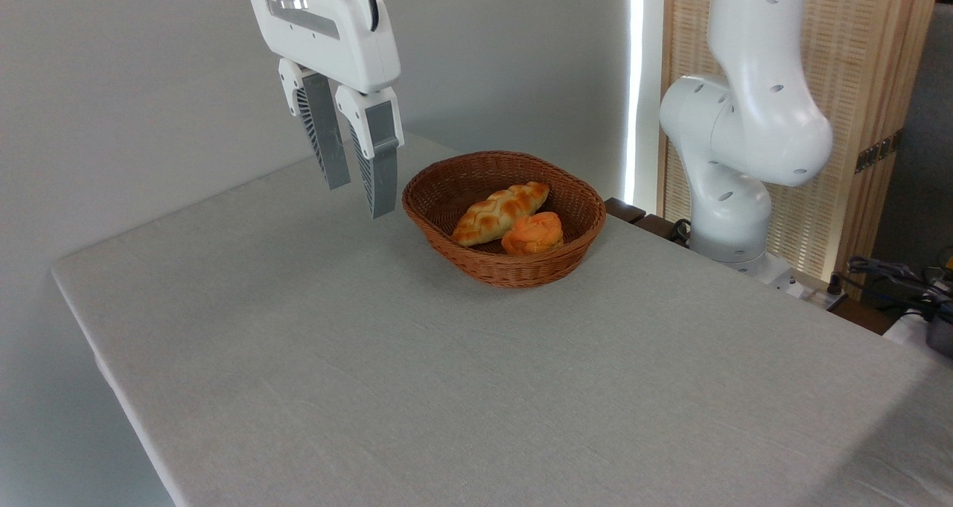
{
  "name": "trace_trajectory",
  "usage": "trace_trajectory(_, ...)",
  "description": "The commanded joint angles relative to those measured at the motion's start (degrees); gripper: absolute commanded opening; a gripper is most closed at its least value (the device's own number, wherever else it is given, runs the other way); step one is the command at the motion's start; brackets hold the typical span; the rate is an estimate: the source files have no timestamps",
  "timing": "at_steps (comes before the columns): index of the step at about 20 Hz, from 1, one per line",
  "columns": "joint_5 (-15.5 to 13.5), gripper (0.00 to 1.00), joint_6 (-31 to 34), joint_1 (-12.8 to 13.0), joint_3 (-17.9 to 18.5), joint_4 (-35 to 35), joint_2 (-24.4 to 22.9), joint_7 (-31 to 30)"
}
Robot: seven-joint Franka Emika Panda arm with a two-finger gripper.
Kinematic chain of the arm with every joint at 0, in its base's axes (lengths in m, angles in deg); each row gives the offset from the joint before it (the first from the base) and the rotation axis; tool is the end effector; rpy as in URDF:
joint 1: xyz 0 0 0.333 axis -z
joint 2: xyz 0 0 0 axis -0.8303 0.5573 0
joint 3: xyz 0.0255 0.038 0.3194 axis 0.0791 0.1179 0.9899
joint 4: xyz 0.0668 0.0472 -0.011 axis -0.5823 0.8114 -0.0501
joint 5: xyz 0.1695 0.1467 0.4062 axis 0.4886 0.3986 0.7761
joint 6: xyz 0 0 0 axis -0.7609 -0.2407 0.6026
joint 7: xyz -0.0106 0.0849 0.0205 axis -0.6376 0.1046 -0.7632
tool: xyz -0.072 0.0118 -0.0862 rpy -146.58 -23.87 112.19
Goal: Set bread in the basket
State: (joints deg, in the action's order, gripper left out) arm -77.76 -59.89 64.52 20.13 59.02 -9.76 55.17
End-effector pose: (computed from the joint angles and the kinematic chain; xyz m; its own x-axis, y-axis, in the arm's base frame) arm 0.6115 -0.0967 0.6395 0.6886 -0.7247 0.0247 -0.7247 -0.6889 -0.0120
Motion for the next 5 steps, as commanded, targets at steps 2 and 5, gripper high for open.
trace_trajectory(2, 0.86, 1.0, 1.64, 0.4, 0.71, -1.17, 0.46, -1.33)
trace_trajectory(5, 0.77, 1.0, 1.72, 0.4, 0.71, -1.17, 0.46, -1.16)
